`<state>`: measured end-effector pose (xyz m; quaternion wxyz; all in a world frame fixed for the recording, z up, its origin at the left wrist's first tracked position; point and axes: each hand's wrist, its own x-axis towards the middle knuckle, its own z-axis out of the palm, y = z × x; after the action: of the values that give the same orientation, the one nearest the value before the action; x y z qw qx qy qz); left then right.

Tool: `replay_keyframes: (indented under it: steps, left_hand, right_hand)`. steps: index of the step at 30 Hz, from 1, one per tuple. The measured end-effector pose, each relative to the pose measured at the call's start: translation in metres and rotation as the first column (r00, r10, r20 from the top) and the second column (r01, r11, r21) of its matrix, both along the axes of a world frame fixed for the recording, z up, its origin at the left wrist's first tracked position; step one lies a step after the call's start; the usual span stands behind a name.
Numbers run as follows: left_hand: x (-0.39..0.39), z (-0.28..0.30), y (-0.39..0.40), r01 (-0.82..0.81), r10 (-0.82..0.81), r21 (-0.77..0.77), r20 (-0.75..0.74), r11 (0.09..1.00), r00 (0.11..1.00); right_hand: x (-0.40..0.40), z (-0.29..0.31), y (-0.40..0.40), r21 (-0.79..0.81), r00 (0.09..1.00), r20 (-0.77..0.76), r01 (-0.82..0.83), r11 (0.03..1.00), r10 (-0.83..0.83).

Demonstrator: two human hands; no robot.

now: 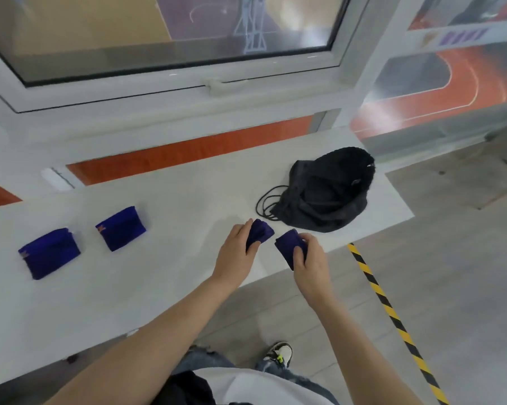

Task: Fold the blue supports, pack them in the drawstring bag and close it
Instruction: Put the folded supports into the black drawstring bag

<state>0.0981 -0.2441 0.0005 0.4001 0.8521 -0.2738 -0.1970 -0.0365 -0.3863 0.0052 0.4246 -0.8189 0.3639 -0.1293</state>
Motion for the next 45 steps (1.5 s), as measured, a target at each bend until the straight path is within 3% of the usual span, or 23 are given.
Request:
replay_keyframes:
  steps: [6, 12, 23, 30, 38, 45]
  left_hand:
    - [-0.048, 0.012, -0.089, -0.004, 0.005, -0.028, 0.027, 1.000, 1.000]
    - [-0.039, 0.015, -0.158, -0.042, 0.042, -0.004, 0.104, 0.999, 0.994]
    - [0.018, -0.001, -0.265, -0.168, 0.168, -0.021, -0.005, 0.986, 0.986]
    - [0.066, -0.017, -0.333, -0.035, 0.038, 0.033, -0.072, 0.999, 0.997]
    - [0.079, -0.063, -0.358, -0.010, 0.024, 0.209, -0.065, 0.978, 0.998]
    - [0.094, -0.083, -0.366, 0.222, -0.198, 0.421, -0.100, 0.880, 0.975]
  right_hand:
    - [-0.053, 0.008, -0.087, -0.054, 1.000, -0.005, 0.000, 0.999, -0.001]
    - [-0.060, 0.012, -0.155, -0.121, 0.999, 0.034, -0.016, 0.993, 0.020]
    - [0.024, 0.024, -0.287, -0.100, 0.999, -0.009, -0.054, 0.993, 0.054]
    - [0.075, 0.025, -0.344, -0.114, 0.965, -0.119, -0.246, 0.963, 0.233]
    - [0.122, -0.011, -0.387, -0.067, 0.814, -0.372, -0.503, 0.862, 0.446]
    - [0.151, -0.039, -0.426, -0.053, 0.529, -0.600, -0.775, 0.630, 0.600]
